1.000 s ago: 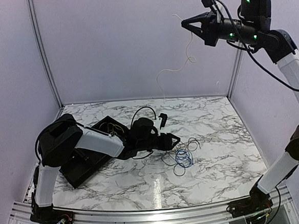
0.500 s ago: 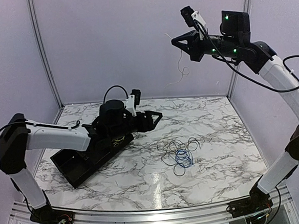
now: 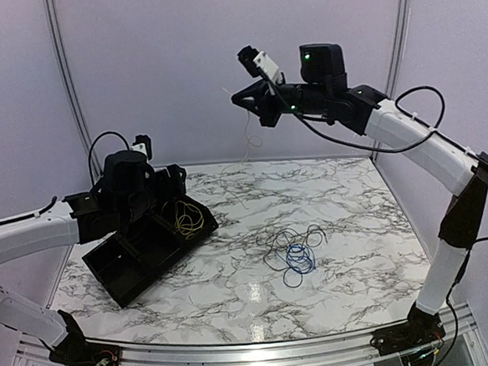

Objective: Untangle the cables

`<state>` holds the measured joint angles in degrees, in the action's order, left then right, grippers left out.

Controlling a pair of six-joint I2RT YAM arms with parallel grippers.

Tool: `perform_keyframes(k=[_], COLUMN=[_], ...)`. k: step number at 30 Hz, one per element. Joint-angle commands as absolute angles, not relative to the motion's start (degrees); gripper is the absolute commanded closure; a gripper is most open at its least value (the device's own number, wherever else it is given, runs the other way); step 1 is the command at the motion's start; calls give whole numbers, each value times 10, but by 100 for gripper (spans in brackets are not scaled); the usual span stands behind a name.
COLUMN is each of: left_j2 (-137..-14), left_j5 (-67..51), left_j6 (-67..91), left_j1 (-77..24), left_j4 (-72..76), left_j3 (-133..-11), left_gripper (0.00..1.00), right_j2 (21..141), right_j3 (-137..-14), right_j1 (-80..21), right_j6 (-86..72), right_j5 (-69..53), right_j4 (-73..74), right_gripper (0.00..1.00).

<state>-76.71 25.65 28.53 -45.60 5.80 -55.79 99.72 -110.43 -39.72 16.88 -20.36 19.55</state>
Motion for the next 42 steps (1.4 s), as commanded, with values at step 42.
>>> perform_keyframes(k=[42], left_j2=[-494], left_j5=[439], left_j6=[344], left_j1=[-432], left_j4=[-73], left_j3=[-427], left_gripper=[2], right_j2=[1397], right_j3=[-1320], right_j1=[-509], right_j6=[152], right_j5=[-192], right_j4=[63], right_gripper=[100])
